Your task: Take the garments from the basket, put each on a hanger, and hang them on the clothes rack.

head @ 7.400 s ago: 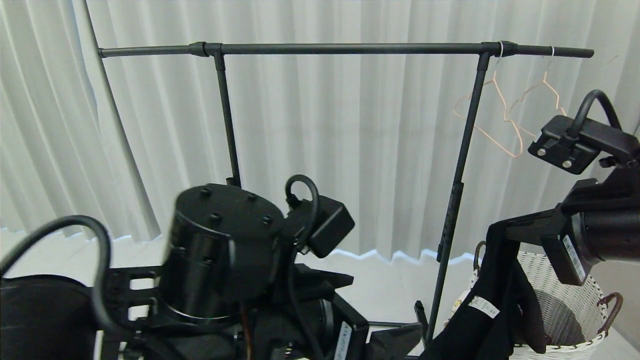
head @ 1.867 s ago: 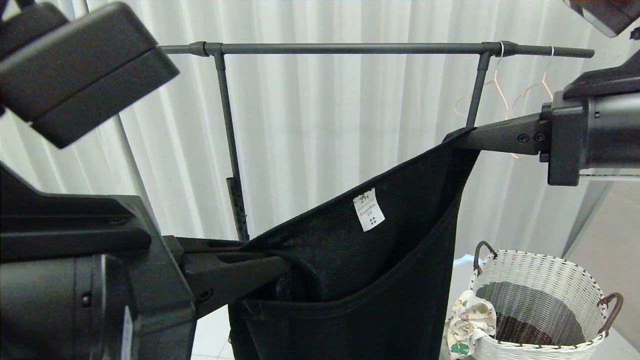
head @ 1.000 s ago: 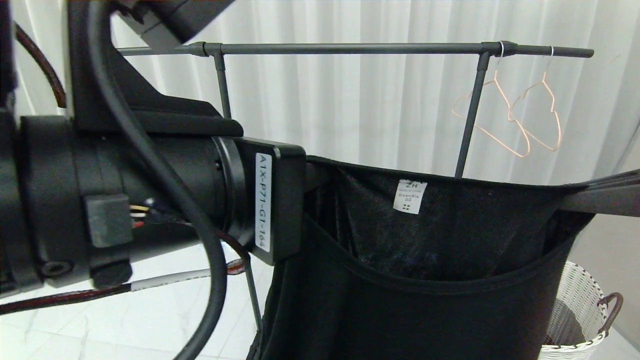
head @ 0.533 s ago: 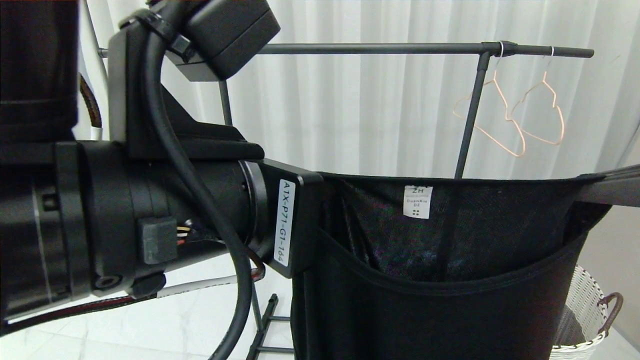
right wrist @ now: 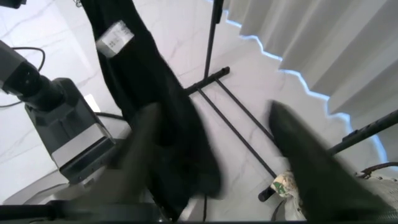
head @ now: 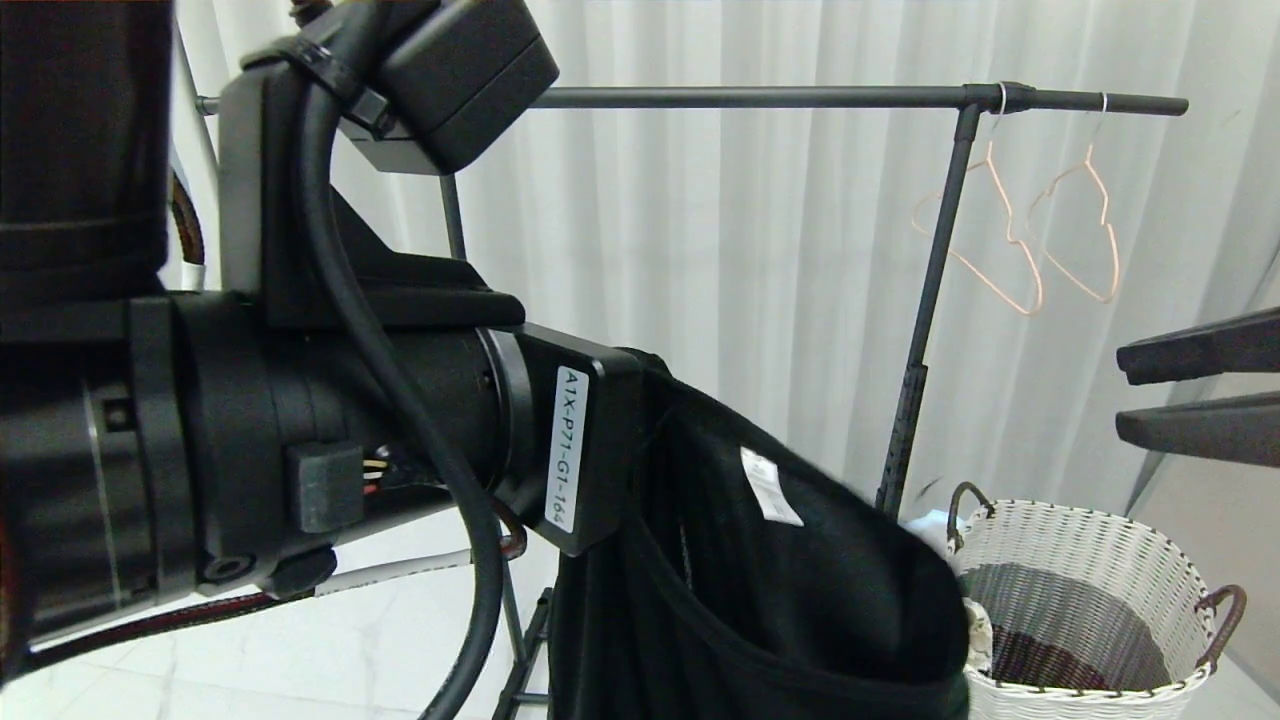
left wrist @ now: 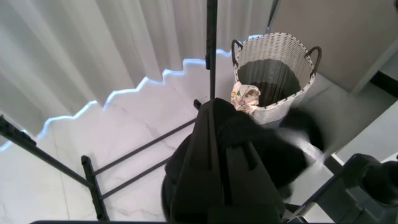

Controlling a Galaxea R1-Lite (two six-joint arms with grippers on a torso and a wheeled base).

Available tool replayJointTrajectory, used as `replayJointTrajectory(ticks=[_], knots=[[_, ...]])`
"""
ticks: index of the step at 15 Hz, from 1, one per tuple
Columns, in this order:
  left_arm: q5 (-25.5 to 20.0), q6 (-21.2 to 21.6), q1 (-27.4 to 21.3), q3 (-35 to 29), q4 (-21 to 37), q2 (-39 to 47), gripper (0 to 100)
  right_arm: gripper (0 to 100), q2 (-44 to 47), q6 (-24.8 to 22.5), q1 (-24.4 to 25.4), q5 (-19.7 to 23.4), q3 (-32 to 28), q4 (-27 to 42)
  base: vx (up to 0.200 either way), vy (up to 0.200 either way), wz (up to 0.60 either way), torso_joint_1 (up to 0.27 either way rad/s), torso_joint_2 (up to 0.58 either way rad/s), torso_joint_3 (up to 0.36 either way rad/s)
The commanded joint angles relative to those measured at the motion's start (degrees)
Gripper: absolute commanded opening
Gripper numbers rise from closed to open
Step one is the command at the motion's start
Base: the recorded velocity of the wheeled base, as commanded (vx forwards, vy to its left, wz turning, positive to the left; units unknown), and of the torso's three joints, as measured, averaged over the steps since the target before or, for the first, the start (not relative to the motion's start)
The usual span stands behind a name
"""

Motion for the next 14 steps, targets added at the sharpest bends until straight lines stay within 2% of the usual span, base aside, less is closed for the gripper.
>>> replayJointTrajectory(ticks=[1, 5, 6, 7, 8, 10, 11, 14], knots=[[0.0, 0.0, 0.9, 0.2, 0.0, 0.0, 0, 100, -0.3, 0.0, 0.0, 0.0, 0.1, 0.0, 0.0, 0.0, 0.0, 0.0, 0.0, 0.0], [0.8, 0.8, 4.5, 1.4, 0.3, -0.1, 0, 100, -1.7, 0.1, -1.3, -0.5, 1.4, 0.1, 0.0, 0.0, 0.0, 0.0, 0.0, 0.0], [3.1, 2.9, 7.4, 3.8, 1.7, -0.8, 0, 100, -2.4, 0.1, -3.9, -1.4, 2.3, 0.6, 0.0, 0.0, 0.0, 0.0, 0.0, 0.0], [6.4, 7.3, 10.3, 7.1, 2.4, -2.2, 0, 100, -2.7, -0.1, -7.6, -2.2, 2.4, 2.6, 0.0, 0.0, 0.0, 0.0, 0.0, 0.0], [7.9, 10.6, 12.8, 10.8, 2.4, -4.5, 0, 100, -2.8, -0.3, -12.4, -3.4, 1.8, 6.7, 0.0, 0.0, 0.0, 0.0, 0.0, 0.0], [8.2, 11.3, 16.6, 16.2, 2.4, -8.4, 0, 100, -2.7, -3.3, -21.7, -10.7, 1.9, 12.6, 0.0, 0.0, 0.0, 0.0, 0.0, 0.0], [8.2, 11.4, 19.2, 19.1, 2.4, -10.5, 0, 100, -2.4, -5.1, -26.1, -14.8, 3.0, 13.1, 0.0, 0.0, 0.0, 0.0, 0.0, 0.0], [8.2, 11.7, 27.0, 24.3, 2.3, -12.9, 0, 100, -2.4, -9.3, -31.9, -16.5, 6.1, 12.5, 0.0, 0.0, 0.0, 0.0, 0.0, 0.0]])
